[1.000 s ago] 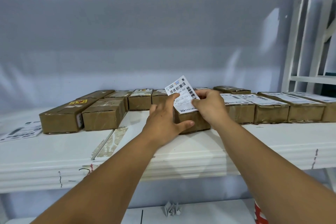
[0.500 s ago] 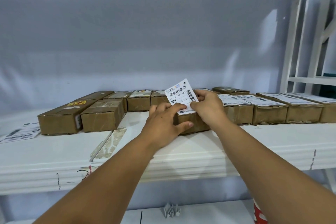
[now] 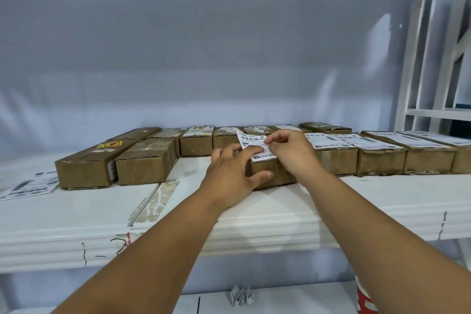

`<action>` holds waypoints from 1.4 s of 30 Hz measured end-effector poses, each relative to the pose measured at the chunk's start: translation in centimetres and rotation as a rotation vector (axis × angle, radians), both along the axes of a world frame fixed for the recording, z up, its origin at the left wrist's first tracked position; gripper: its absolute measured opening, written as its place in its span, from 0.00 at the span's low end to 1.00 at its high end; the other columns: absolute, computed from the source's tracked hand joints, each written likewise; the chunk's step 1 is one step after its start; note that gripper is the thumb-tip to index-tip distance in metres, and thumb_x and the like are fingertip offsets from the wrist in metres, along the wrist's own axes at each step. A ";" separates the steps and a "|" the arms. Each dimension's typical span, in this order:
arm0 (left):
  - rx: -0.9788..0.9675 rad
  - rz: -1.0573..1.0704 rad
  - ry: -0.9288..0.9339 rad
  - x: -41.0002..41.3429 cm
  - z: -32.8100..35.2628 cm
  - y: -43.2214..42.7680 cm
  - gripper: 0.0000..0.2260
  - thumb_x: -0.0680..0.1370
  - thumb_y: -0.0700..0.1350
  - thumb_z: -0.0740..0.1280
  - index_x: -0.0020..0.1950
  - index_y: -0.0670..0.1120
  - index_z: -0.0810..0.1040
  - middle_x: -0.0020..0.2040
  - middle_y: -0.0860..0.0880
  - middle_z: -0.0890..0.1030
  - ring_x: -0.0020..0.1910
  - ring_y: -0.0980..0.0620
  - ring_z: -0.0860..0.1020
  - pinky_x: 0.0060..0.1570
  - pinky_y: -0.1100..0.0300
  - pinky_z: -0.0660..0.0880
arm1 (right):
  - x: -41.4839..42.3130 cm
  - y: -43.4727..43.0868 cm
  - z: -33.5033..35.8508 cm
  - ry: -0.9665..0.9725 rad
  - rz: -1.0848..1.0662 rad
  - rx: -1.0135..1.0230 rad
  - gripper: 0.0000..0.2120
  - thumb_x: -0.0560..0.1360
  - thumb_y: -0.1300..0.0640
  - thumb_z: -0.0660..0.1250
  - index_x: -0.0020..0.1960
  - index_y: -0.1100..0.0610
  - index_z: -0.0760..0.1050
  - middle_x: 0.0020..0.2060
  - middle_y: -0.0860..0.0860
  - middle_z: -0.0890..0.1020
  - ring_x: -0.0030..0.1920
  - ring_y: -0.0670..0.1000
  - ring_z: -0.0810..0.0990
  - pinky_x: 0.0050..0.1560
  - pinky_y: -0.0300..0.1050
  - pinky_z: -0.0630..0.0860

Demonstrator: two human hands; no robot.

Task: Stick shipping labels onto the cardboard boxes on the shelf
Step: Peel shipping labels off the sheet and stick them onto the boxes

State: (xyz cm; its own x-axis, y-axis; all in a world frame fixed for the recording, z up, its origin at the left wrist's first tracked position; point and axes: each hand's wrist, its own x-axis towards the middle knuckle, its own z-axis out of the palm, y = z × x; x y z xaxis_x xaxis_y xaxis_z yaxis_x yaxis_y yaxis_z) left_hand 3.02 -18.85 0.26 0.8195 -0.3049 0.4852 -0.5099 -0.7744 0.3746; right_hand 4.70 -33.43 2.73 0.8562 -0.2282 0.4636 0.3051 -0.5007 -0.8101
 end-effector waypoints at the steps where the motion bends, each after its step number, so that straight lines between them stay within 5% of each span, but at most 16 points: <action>1: 0.004 0.004 0.005 0.0 0.0 0.0 0.23 0.74 0.61 0.64 0.69 0.64 0.64 0.71 0.51 0.61 0.70 0.50 0.54 0.65 0.60 0.56 | -0.1 0.0 0.0 0.006 -0.004 -0.009 0.09 0.73 0.62 0.64 0.43 0.51 0.81 0.39 0.42 0.78 0.46 0.47 0.75 0.46 0.39 0.66; 8: 0.017 0.025 0.094 0.3 0.0 0.0 0.26 0.75 0.64 0.61 0.71 0.65 0.60 0.75 0.49 0.56 0.73 0.48 0.50 0.70 0.56 0.53 | 0.1 0.1 0.0 0.030 -0.002 -0.031 0.10 0.75 0.59 0.63 0.43 0.49 0.81 0.44 0.44 0.80 0.49 0.46 0.75 0.48 0.38 0.66; 13: -0.116 0.025 0.117 0.8 -0.1 0.2 0.33 0.69 0.75 0.43 0.69 0.64 0.66 0.72 0.52 0.63 0.73 0.50 0.54 0.67 0.58 0.52 | 0.2 -0.1 -0.2 0.040 0.032 0.072 0.09 0.73 0.60 0.64 0.41 0.50 0.82 0.40 0.44 0.81 0.48 0.46 0.76 0.46 0.38 0.69; 16: -0.327 0.041 0.143 0.0 0.8 0.4 0.29 0.76 0.67 0.43 0.65 0.57 0.74 0.68 0.51 0.69 0.71 0.50 0.58 0.64 0.60 0.52 | 0.0 0.0 0.0 0.099 0.090 0.177 0.10 0.71 0.62 0.65 0.39 0.51 0.83 0.36 0.46 0.82 0.44 0.47 0.79 0.43 0.39 0.71; 19: -0.487 0.111 0.196 -0.4 1.6 0.9 0.24 0.81 0.60 0.48 0.61 0.52 0.78 0.64 0.48 0.75 0.69 0.49 0.66 0.69 0.54 0.58 | -0.4 0.1 0.3 0.147 0.148 0.222 0.12 0.71 0.65 0.64 0.39 0.52 0.84 0.44 0.56 0.85 0.43 0.50 0.77 0.45 0.42 0.71; 20: -0.619 0.102 0.239 -0.3 1.7 1.0 0.20 0.81 0.58 0.52 0.60 0.52 0.79 0.60 0.49 0.78 0.64 0.53 0.72 0.66 0.56 0.65 | -0.5 0.1 0.4 0.153 0.156 0.223 0.13 0.71 0.65 0.63 0.39 0.53 0.84 0.46 0.56 0.85 0.43 0.51 0.76 0.45 0.43 0.72; 22: -0.911 0.034 0.387 -0.8 2.1 0.9 0.11 0.81 0.47 0.60 0.57 0.49 0.79 0.47 0.52 0.80 0.41 0.63 0.81 0.40 0.72 0.76 | -0.7 -0.1 0.4 0.153 0.176 0.233 0.12 0.72 0.65 0.63 0.42 0.55 0.84 0.45 0.53 0.84 0.41 0.48 0.77 0.42 0.37 0.76; 24: -1.031 0.005 0.470 -1.1 2.3 1.0 0.11 0.80 0.39 0.61 0.57 0.45 0.80 0.41 0.53 0.78 0.32 0.59 0.77 0.21 0.74 0.68 | -0.7 -0.2 0.4 0.150 0.203 0.247 0.10 0.74 0.65 0.64 0.47 0.57 0.83 0.41 0.48 0.82 0.37 0.43 0.74 0.30 0.27 0.72; 28: -1.109 -0.010 0.488 -1.4 2.5 0.9 0.13 0.78 0.35 0.61 0.59 0.42 0.80 0.42 0.52 0.78 0.35 0.58 0.73 0.19 0.74 0.68 | -0.5 -0.2 0.2 0.169 0.224 0.258 0.10 0.75 0.63 0.64 0.49 0.54 0.83 0.41 0.45 0.81 0.40 0.44 0.75 0.31 0.28 0.69; 31: -1.099 -0.004 0.491 -1.5 2.6 0.9 0.14 0.78 0.35 0.60 0.60 0.42 0.79 0.44 0.51 0.78 0.35 0.59 0.72 0.19 0.74 0.66 | -0.2 0.1 -0.1 0.215 0.243 0.297 0.12 0.74 0.62 0.63 0.46 0.51 0.83 0.51 0.53 0.83 0.48 0.51 0.76 0.39 0.39 0.71; 35: -1.098 -0.055 0.509 -1.5 2.7 1.0 0.18 0.77 0.34 0.57 0.64 0.44 0.76 0.65 0.53 0.72 0.40 0.64 0.71 0.20 0.75 0.66 | 0.1 0.4 -0.3 0.253 0.323 0.326 0.10 0.76 0.60 0.63 0.51 0.50 0.80 0.55 0.52 0.82 0.57 0.53 0.77 0.48 0.43 0.71; 38: -1.149 -0.088 0.546 -1.6 2.8 1.0 0.16 0.77 0.38 0.61 0.64 0.44 0.76 0.55 0.57 0.77 0.33 0.65 0.77 0.20 0.74 0.67 | 0.1 0.3 -0.4 0.226 0.352 0.267 0.06 0.77 0.52 0.66 0.51 0.51 0.80 0.50 0.49 0.83 0.53 0.49 0.79 0.56 0.42 0.71; 42: -1.217 -0.006 0.524 -1.5 2.8 1.1 0.13 0.76 0.43 0.67 0.60 0.44 0.79 0.45 0.55 0.78 0.36 0.64 0.73 0.23 0.71 0.69 | 0.1 0.2 -0.6 0.208 0.355 0.238 0.05 0.75 0.59 0.67 0.47 0.51 0.80 0.45 0.48 0.83 0.48 0.47 0.79 0.50 0.38 0.73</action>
State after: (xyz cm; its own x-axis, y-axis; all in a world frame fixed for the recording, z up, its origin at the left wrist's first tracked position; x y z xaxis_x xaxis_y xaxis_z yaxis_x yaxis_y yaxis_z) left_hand 1.55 -17.72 3.03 0.9927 0.0921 0.0783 -0.0952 0.1959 0.9760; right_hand 4.84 -33.21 2.15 0.9697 0.0161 0.2439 0.2425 -0.1878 -0.9518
